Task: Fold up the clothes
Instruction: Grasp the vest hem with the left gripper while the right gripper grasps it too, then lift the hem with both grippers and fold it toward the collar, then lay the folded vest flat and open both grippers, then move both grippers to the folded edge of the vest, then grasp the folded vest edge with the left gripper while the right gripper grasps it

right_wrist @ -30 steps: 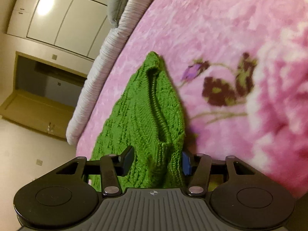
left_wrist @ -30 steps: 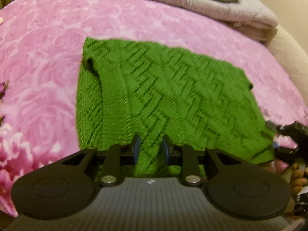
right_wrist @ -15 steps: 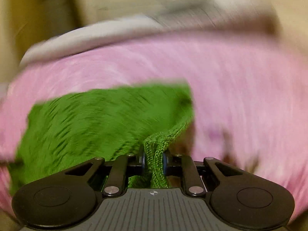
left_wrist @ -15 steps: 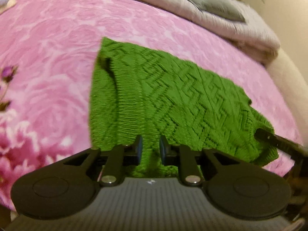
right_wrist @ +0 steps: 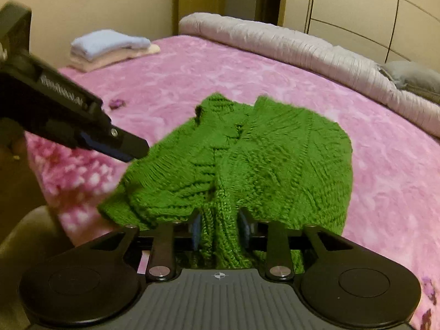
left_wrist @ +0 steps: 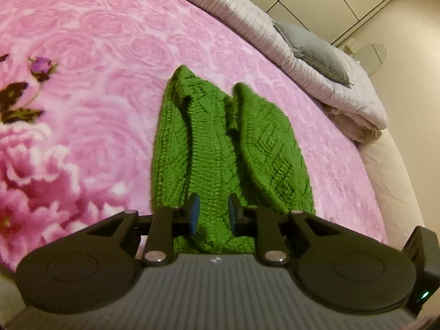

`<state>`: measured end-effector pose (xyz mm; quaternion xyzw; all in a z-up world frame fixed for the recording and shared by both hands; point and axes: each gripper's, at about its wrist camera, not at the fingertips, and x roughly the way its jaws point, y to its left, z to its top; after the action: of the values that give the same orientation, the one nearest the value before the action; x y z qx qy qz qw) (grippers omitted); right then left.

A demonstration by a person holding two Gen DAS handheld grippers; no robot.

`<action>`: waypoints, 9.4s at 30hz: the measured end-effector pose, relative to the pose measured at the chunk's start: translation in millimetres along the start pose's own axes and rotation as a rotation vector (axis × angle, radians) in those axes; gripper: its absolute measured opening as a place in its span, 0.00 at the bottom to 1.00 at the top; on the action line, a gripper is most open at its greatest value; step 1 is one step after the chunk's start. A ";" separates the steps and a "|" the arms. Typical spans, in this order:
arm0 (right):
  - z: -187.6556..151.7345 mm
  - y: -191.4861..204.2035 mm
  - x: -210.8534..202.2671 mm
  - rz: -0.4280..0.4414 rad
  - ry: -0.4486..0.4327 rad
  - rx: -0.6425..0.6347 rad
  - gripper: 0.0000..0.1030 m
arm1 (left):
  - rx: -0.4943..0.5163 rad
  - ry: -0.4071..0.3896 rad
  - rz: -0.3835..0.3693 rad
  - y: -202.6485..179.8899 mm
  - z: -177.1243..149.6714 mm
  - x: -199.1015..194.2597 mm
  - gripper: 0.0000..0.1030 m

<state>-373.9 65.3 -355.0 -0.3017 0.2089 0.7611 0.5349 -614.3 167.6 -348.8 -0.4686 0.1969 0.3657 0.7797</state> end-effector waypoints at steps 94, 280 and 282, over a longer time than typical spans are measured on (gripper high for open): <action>111.1 -179.5 121.1 0.353 0.119 0.420 0.37 | 0.084 -0.003 -0.022 37.5 123.6 105.6 0.14; 56.0 -182.0 71.3 0.121 -0.056 0.597 0.47 | 0.158 -0.062 0.114 24.1 110.7 77.4 0.46; 38.8 -182.5 53.9 0.165 -0.059 0.675 0.63 | 0.015 -0.046 0.049 46.0 99.0 61.0 0.47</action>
<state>-224.8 189.3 -362.7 -0.0677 0.4568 0.6981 0.5472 -612.6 291.2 -367.6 -0.4494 0.1931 0.3939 0.7782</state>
